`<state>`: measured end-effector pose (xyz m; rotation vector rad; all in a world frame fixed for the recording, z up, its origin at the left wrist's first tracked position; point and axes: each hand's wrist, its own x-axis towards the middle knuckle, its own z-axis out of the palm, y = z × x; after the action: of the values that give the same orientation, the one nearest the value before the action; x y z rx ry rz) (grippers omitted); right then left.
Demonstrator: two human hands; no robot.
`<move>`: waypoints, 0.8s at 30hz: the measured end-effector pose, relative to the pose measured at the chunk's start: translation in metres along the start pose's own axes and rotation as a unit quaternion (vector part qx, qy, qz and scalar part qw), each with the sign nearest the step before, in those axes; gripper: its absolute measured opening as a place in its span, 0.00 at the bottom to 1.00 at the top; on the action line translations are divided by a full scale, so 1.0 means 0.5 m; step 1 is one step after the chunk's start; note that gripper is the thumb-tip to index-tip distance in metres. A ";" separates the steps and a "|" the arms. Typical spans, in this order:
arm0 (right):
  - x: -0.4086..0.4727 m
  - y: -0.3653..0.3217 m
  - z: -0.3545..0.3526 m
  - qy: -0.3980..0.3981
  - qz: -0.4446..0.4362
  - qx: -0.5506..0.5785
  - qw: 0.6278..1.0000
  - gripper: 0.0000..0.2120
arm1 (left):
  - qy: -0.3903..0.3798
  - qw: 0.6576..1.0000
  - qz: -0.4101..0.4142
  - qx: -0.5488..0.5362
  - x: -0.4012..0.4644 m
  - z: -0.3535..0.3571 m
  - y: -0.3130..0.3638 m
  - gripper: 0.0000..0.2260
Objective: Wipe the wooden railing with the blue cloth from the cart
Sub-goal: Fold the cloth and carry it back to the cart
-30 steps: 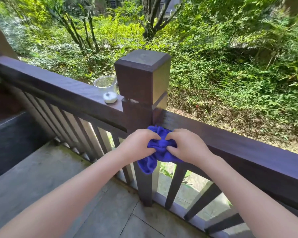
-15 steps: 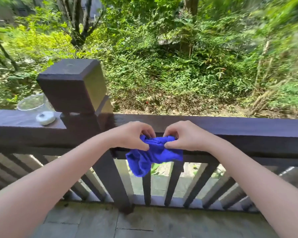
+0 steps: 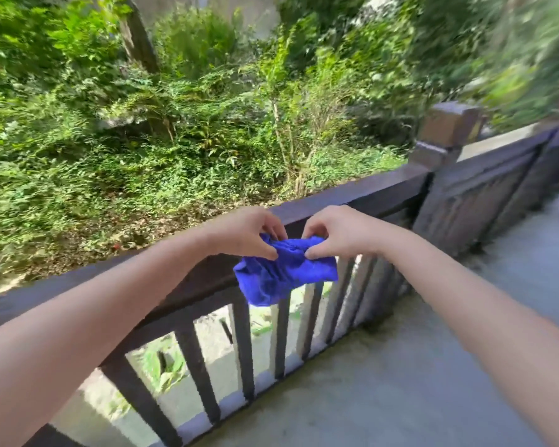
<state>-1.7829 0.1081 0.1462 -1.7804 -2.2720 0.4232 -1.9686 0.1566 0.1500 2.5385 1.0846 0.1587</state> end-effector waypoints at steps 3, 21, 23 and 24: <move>-0.094 0.088 -0.049 0.033 0.048 -0.025 0.998 0.03 | -0.006 0.998 0.058 0.013 0.074 0.029 0.116 0.12; -0.502 0.575 -0.215 0.113 0.283 -0.034 0.952 0.06 | -0.094 0.953 0.289 -0.001 0.480 0.265 0.659 0.08; -0.508 0.632 -0.238 0.123 0.305 -0.035 0.944 0.06 | -0.108 0.943 0.314 0.007 0.544 0.277 0.697 0.08; -0.509 0.661 -0.252 0.131 0.315 -0.038 0.939 0.07 | -0.115 0.937 0.329 0.012 0.577 0.280 0.716 0.08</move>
<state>-1.3787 -0.0541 0.1455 -2.4207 -1.5235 0.1781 -1.4918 0.0955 0.1451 2.7557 0.1239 0.0176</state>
